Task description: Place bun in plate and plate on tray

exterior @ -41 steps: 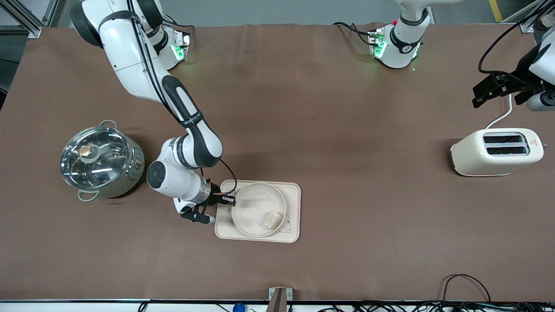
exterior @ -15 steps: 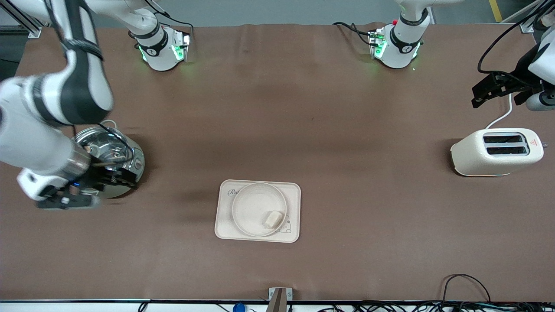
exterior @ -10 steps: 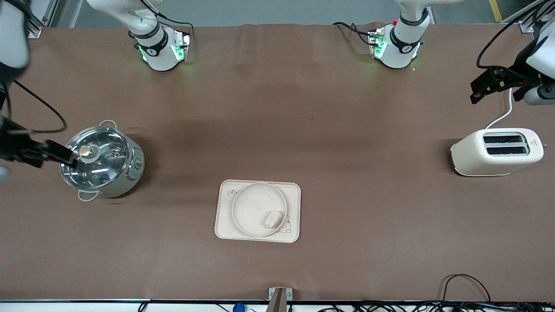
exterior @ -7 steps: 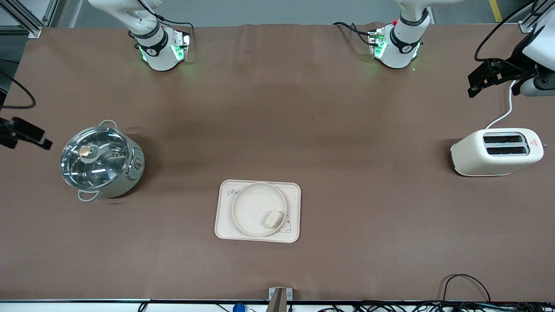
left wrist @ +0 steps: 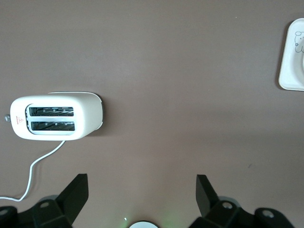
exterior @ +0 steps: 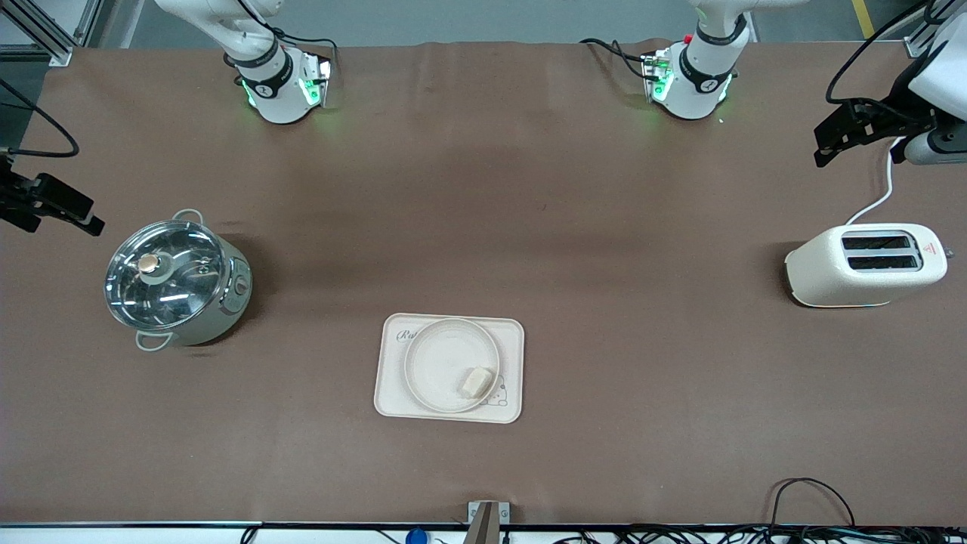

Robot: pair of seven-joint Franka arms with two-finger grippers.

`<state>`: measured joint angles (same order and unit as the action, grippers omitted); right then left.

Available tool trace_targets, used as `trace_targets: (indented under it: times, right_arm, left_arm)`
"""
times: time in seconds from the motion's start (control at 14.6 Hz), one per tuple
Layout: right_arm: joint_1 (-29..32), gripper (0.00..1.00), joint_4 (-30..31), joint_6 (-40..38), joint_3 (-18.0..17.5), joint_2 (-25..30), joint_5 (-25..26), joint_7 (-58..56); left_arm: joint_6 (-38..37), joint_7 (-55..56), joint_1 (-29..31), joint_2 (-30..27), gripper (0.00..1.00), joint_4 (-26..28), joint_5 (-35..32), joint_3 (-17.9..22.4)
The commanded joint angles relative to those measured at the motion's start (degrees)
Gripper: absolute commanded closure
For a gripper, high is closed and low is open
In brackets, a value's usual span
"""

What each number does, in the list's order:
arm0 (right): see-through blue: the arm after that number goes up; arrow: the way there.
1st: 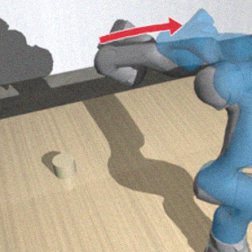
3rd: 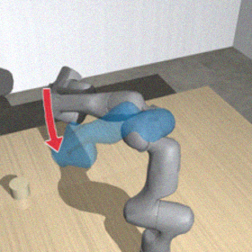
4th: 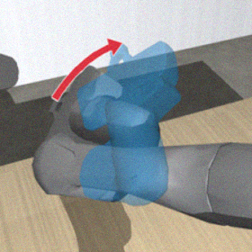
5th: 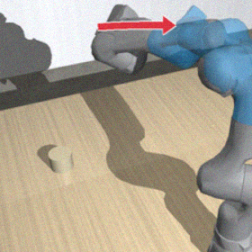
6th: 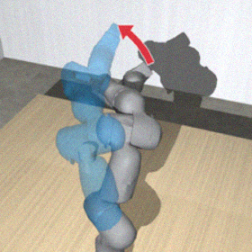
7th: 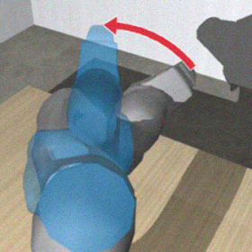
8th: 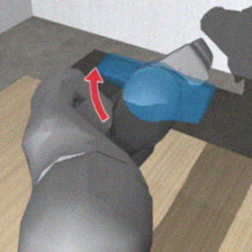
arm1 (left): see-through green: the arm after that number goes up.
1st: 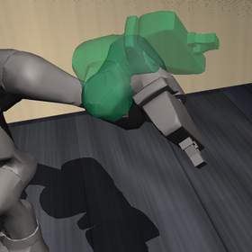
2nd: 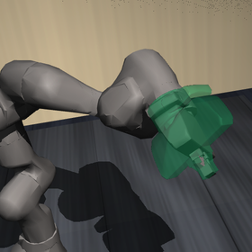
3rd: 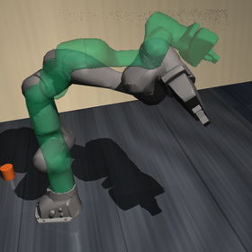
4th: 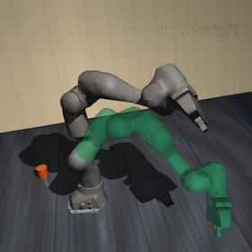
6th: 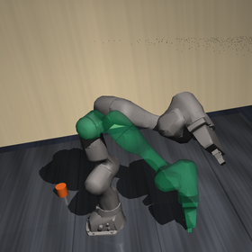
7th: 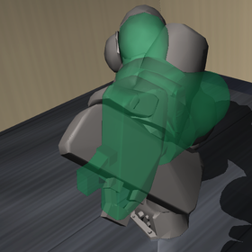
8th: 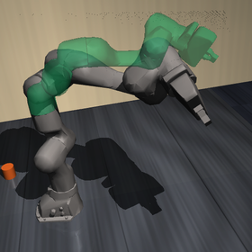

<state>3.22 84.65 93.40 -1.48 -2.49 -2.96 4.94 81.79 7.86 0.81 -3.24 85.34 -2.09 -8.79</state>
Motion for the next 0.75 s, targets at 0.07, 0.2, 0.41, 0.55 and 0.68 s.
trace_targets:
  times: [0.07, 0.2, 0.41, 0.55, 0.68]
  right_arm:
    - [1.5, 0.0, 0.6, 1.3, -2.9, 1.3, 1.9, 3.4]
    - [1.1, 0.0, 0.7, 0.7, -2.7, 1.4, 2.0, 3.6]
    - [1.7, 0.0, 0.7, -0.5, -2.4, 1.4, 2.0, 2.6]
    - [1.4, 0.0, 1.5, -1.7, -0.6, 1.6, 2.0, 2.1]
    - [1.6, 0.0, 1.4, -3.7, 0.4, 1.8, 2.0, 1.7]
  left_arm:
    - [-3.7, -1.8, 0.5, -0.3, 0.0, -1.9, 0.9, 0.0]
    - [-3.6, -1.8, 0.2, 0.0, 0.0, -2.0, 0.9, 0.1]
    - [-3.6, -1.9, 0.0, 0.5, 0.0, -2.0, 0.8, 0.1]
    - [-3.6, -1.9, 0.0, 0.5, 0.0, -2.0, 0.9, 0.0]
    - [-3.6, -1.9, -0.2, 0.6, 0.0, -2.0, 0.9, 0.0]
